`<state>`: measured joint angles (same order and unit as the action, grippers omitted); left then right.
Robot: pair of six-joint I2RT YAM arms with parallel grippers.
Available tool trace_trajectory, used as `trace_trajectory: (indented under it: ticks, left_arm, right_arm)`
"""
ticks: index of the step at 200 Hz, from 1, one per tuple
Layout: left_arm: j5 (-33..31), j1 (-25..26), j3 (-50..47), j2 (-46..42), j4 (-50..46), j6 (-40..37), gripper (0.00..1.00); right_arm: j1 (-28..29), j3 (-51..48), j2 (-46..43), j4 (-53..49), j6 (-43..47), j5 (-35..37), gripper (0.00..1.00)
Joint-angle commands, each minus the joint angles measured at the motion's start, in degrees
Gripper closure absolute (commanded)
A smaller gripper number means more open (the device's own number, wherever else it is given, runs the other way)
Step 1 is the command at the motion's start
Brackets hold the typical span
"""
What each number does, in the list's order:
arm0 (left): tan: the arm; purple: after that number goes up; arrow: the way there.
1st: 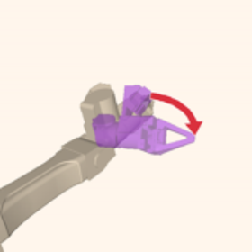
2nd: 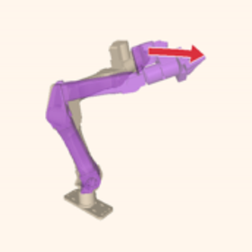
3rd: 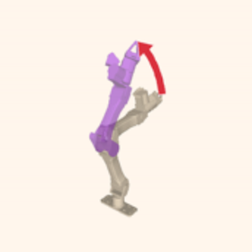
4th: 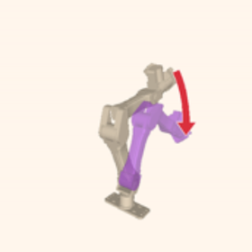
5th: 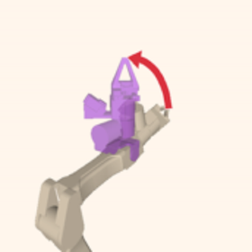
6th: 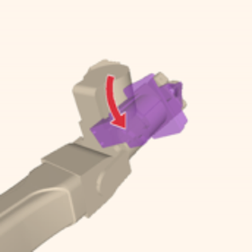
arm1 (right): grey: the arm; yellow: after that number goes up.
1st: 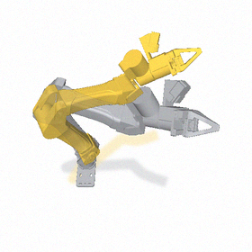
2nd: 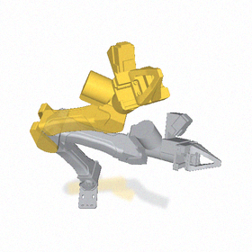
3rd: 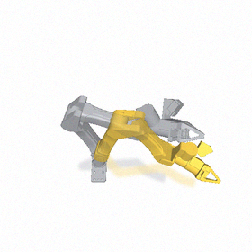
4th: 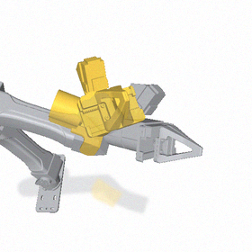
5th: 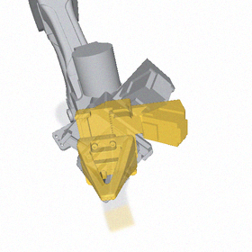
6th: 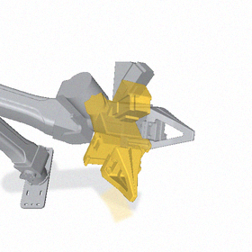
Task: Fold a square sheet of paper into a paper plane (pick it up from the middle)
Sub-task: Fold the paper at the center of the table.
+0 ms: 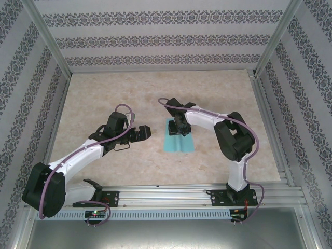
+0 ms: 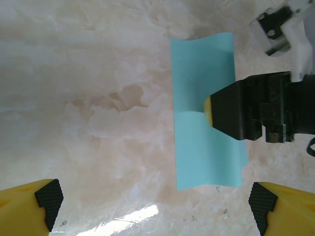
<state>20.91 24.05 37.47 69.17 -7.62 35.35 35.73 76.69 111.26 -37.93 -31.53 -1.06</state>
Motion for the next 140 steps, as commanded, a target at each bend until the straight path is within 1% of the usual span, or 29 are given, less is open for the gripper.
trace_trajectory:
  ticks: [1,7,20,30,44,57,79,91,112,140]
  left_arm:
    - [-0.59,0.75,-0.05,-1.22,-2.15,-0.82,0.0]
    - [-0.93,0.78,-0.03,-1.45,-2.31,-0.9,0.0]
    - [-1.72,0.77,0.03,-1.95,-2.72,-1.07,0.0]
    - [-2.45,0.81,0.02,-2.31,-3.0,-0.99,0.0]
    - [-3.49,0.73,-0.14,-3.02,-2.96,-0.43,0.0]
    - [-4.41,0.73,-0.21,-3.65,-2.76,0.52,0.0]
    - [-4.65,0.68,0.38,-4.15,-3.2,1.62,0.0]
    - [-4.64,0.68,0.58,-4.05,-2.7,1.99,0.0]
    - [-4.06,0.72,1.01,-2.81,-1.36,2.11,0.0]
    - [-1.08,0.71,3.0,0.64,-0.86,1.16,0.0]
  right_arm:
    - [-0.49,-1.28,-5.54,1.09,-0.66,-3.01,0.66]
    - [-0.63,-1.71,-6.59,1.71,-0.93,-3.84,0.67]
    - [-0.85,-2.43,-8.7,2.81,-1.96,-5.79,0.67]
    - [-1.24,-3.31,-10.32,5.31,-2.92,-10.49,0.67]
    - [-2.08,-5.96,-12.45,12.33,-5.43,-18.6,0.66]
    - [-3.08,-8.29,-13.38,20.69,-10.13,-26.12,0.66]
    - [-4.46,-10.3,-11.75,31.59,-17.46,-33.97,0.65]
    - [-4.86,-10.69,-9.99,33.81,-19.37,-34.59,0.65]
    - [-5.6,-10.84,-6.5,32.41,-19.1,-32.39,0.64]
    - [-6.76,-12.43,-3.96,33.34,-17.55,-32.6,0.58]
